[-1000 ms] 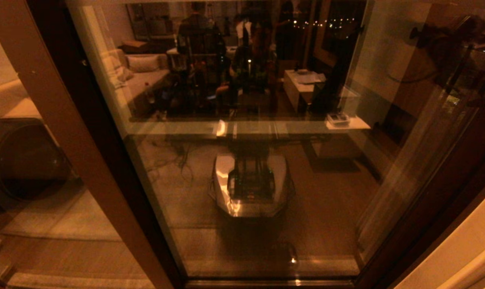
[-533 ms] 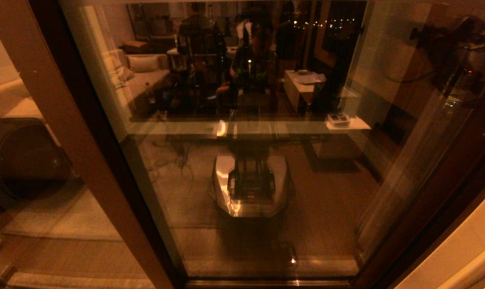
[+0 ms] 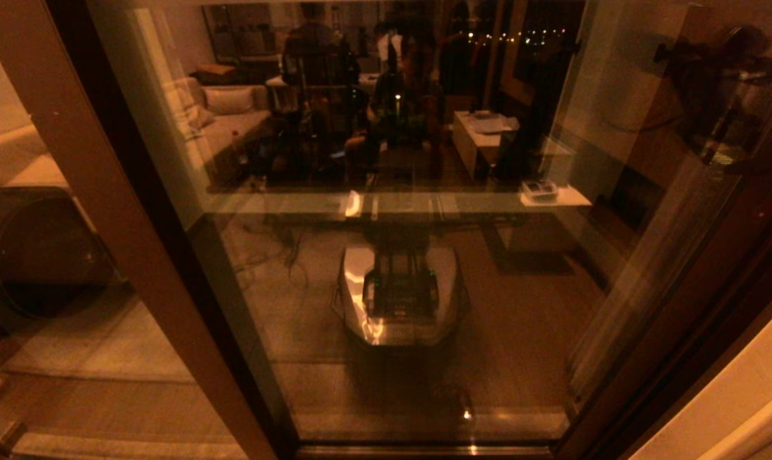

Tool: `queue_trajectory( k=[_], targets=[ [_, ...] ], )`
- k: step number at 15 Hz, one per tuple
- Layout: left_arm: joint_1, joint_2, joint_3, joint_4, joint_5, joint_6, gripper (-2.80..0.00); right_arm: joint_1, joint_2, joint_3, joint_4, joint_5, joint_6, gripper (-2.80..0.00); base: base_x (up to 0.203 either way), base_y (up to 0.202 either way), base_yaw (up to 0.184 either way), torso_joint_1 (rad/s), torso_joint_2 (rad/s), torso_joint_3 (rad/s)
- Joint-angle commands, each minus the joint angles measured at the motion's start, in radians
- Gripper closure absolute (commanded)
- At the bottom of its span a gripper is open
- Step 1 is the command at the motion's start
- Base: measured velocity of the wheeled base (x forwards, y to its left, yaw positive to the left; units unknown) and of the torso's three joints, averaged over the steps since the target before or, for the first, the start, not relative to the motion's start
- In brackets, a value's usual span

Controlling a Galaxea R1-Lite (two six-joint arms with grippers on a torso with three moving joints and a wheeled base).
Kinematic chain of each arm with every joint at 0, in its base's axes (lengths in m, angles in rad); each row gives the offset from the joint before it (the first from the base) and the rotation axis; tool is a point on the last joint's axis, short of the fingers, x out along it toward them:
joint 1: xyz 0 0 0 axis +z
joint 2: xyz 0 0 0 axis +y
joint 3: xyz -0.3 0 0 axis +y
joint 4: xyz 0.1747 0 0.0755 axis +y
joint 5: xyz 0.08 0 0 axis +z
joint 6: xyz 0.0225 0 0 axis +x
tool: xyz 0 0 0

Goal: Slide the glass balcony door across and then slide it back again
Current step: Open the slid door

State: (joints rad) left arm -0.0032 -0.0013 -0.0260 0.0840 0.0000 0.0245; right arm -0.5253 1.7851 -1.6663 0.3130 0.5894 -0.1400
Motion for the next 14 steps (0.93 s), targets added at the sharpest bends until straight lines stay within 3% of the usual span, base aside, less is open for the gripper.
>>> queue_trajectory(
  k=[1,14],
  targets=[
    [0.000,0.000,0.000,0.000,0.000,0.000,0.00,0.008,-0.017,0.012,0.001,0.003,-0.001,-2.80,0.000,0.000,0.000,0.000,0.00,0.000],
    [0.000,0.000,0.000,0.000,0.000,0.000,0.00,0.031,-0.064,0.053,0.000,0.003,-0.003,-2.80,0.000,0.000,0.000,0.000,0.00,0.000]
  ],
)
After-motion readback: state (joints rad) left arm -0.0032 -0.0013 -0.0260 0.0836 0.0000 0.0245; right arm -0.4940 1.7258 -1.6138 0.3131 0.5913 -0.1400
